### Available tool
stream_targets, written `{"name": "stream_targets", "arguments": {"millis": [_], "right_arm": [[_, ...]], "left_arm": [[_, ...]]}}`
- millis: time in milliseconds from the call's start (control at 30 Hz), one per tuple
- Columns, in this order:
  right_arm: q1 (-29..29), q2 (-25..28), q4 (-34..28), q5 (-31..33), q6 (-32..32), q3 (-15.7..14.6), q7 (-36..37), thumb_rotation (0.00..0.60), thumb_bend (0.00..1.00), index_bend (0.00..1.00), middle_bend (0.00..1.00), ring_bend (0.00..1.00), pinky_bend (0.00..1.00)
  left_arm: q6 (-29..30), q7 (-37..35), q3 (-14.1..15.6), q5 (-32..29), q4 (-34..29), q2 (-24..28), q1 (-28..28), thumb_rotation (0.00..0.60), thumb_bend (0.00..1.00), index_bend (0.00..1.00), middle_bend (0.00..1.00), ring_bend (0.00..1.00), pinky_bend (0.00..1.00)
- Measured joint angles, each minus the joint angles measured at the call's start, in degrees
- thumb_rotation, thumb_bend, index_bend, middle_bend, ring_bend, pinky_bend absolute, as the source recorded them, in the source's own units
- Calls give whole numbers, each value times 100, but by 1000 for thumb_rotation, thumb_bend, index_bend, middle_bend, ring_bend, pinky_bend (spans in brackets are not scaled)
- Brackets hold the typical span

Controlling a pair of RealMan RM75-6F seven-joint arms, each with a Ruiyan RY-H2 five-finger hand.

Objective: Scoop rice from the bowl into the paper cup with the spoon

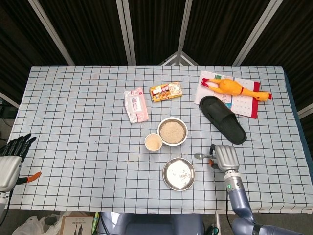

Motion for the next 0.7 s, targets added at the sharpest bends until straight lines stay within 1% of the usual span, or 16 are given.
{"name": "stream_targets", "arguments": {"millis": [300, 700], "right_arm": [[-9, -17, 190, 82, -29, -40, 202, 600, 384, 526, 893, 1000, 1000], [48, -115, 426, 227, -104, -83, 234, 600, 393, 526, 893, 1000, 1000]], "left_arm": [[-25, 41, 9, -32, -42, 6, 0, 600, 0, 0, 0, 0, 0], [-54, 31, 9, -65, -56, 19, -5, 600, 0, 0, 0, 0, 0]]}}
